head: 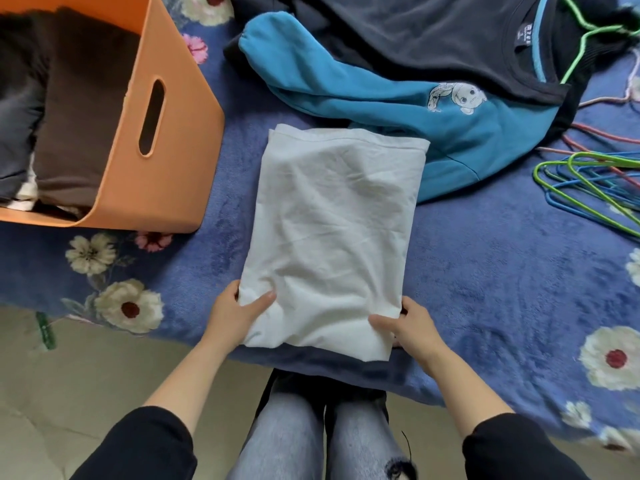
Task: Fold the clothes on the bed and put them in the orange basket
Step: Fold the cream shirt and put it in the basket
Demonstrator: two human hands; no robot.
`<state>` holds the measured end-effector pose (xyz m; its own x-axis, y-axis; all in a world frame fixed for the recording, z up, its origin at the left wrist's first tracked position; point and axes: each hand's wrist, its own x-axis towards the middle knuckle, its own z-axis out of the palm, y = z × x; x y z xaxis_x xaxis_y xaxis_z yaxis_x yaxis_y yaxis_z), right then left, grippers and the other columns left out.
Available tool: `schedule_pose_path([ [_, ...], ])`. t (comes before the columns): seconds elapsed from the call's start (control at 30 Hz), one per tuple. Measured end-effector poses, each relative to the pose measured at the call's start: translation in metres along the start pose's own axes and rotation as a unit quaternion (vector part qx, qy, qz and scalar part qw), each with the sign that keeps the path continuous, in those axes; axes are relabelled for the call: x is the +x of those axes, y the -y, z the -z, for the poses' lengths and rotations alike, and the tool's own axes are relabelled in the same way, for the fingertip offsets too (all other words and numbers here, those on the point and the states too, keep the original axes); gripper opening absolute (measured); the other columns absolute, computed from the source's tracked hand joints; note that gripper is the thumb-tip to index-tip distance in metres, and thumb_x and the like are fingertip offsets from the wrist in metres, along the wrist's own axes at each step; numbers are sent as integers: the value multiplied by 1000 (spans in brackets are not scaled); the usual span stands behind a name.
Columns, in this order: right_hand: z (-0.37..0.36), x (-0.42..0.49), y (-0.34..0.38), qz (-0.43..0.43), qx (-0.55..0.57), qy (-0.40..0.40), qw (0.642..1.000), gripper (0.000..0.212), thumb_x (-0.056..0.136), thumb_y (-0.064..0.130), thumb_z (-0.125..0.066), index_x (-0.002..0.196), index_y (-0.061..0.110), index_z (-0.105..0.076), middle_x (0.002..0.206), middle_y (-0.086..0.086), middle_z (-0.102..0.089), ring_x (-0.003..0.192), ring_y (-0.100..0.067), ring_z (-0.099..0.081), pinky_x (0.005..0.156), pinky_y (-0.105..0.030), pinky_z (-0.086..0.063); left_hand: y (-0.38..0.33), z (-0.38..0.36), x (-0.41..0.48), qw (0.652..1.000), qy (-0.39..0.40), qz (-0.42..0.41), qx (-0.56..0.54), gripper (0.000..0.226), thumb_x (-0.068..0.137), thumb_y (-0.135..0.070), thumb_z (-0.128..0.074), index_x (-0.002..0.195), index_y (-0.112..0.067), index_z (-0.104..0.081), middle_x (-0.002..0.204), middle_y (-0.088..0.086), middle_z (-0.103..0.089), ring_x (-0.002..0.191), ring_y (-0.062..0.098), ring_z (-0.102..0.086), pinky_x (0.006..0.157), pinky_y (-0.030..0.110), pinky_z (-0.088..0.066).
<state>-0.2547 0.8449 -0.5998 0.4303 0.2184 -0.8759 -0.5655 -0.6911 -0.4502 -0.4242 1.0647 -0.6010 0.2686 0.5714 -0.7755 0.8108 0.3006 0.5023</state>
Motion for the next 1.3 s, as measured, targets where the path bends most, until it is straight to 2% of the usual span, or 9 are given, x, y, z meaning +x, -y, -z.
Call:
schedule_pose_path([
  [0.2, 38, -3, 1, -179, 18, 169, 969, 50, 68, 7, -76, 116, 2, -64, 114, -18, -69, 106, -32, -65, 94, -40, -49, 3, 19, -18, 954, 251, 148, -64, 33, 78, -6, -74, 110, -4, -67, 106, 10, -73, 94, 20, -71, 74, 25, -57],
  [0.33, 59, -11, 10, -198, -88, 224, 950, 82, 39, 23, -86, 113, -1, -65, 104, -18, -67, 87, -24, -60, 73, -30, -44, -4, 29, -42, 923, 340, 178, 13, 40, 58, -12, -78, 97, -3, -74, 100, 10, -74, 84, 17, -69, 70, 24, -53],
  [0.43, 65, -9, 39, -103, 28, 156, 982, 63, 58, 17, -83, 114, 19, -56, 89, -9, -64, 76, -19, -58, 63, -27, -44, -32, 39, -39, 940, 273, 164, -120, 35, 48, -15, -77, 81, -4, -70, 76, 11, -66, 61, 18, -57, 52, 23, -41],
  [0.53, 63, -7, 82, -24, 195, 103, 975, 29, 88, 2, -50, 105, 22, -62, 77, -2, -71, 62, -12, -65, 55, -22, -50, -78, 43, -27, 932, 210, 146, -257, 12, 88, -10, -54, 79, -14, -60, 59, 2, -55, 42, 7, -47, 35, 13, -33],
  [0.67, 55, 10, 124, 6, 373, 40, 927, 30, 90, 10, -45, 74, 7, -71, 75, -8, -68, 66, -17, -65, 57, -22, -55, -136, 40, 1, 891, 174, 120, -402, 35, 99, -23, -38, 94, -13, -72, 94, 12, -73, 62, 14, -68, 43, 13, -46],
  [0.73, 48, 21, 134, 21, 334, -22, 942, 21, 95, 15, -44, 87, 7, -62, 76, -10, -69, 73, -21, -65, 63, -25, -54, -145, 31, 14, 907, 99, 83, -401, 20, 97, -27, -43, 95, -15, -59, 97, 10, -70, 75, 17, -67, 52, 20, -50],
  [0.87, 40, 44, 113, 67, 36, -168, 983, 10, 86, 19, -57, 84, 10, -61, 72, 0, -59, 65, -17, -51, 62, -28, -47, -122, 2, 31, 990, -89, -39, -107, 16, 92, -31, -56, 83, -18, -59, 84, -8, -56, 79, 12, -51, 67, 25, -41],
  [1.07, 21, 38, 83, 117, -56, -184, 974, 35, 90, 38, -58, 82, 3, -58, 74, 1, -55, 69, -16, -48, 67, -35, -41, -63, -36, 22, 971, -176, -103, 127, 33, 89, -42, -63, 101, -12, -61, 109, 12, -55, 110, 31, -45, 96, 38, -34],
  [1.3, 9, 42, 87, 200, 3, -335, 921, 38, 102, 24, -42, 66, 12, -38, 60, 4, -38, 59, -13, -33, 57, -34, -27, -76, -32, 14, 935, -286, -186, -97, 28, 103, -25, -41, 83, -12, -56, 73, -8, -55, 73, 12, -45, 67, 27, -33],
])
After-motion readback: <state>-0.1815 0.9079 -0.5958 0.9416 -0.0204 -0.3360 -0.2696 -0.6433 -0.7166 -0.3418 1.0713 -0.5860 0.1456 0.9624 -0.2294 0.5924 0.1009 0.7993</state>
